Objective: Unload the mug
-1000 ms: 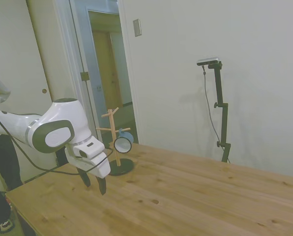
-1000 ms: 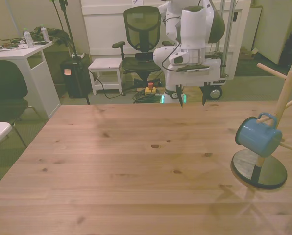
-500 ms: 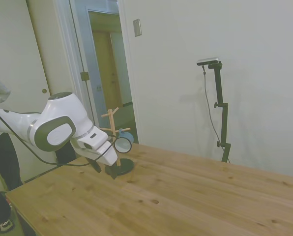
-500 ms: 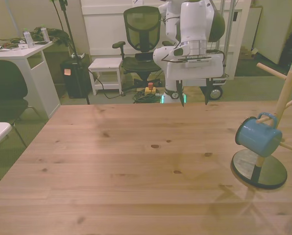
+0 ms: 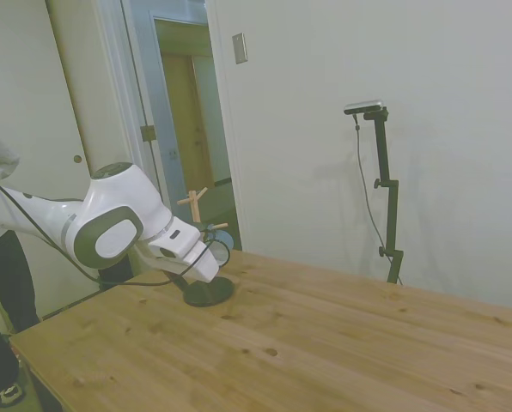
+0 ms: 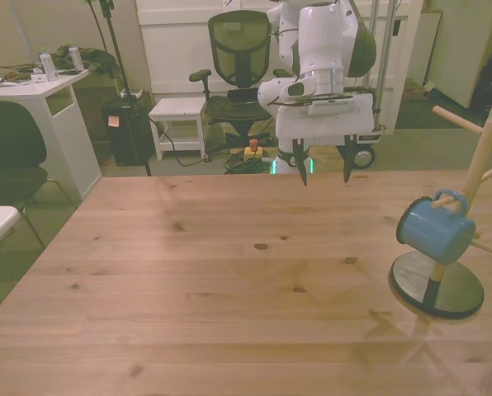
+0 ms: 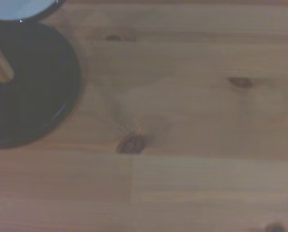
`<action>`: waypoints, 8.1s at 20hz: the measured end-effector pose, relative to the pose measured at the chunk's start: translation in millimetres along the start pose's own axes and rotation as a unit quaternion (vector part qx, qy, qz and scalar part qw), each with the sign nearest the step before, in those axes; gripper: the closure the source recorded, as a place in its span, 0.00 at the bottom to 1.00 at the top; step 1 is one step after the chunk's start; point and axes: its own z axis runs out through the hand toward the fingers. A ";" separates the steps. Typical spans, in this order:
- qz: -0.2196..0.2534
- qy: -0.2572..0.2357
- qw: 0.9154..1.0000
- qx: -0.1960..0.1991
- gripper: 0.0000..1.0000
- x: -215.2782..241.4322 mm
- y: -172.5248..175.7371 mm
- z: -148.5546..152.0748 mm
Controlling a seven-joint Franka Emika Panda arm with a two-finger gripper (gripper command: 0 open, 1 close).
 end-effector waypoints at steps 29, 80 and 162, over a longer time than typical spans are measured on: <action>-0.031 0.053 0.993 0.098 0.00 43.9 -83.0 64.6; -0.074 0.106 0.972 0.195 1.00 43.6 -127.9 107.0; -0.011 0.156 0.969 0.193 1.00 135.3 -61.9 44.8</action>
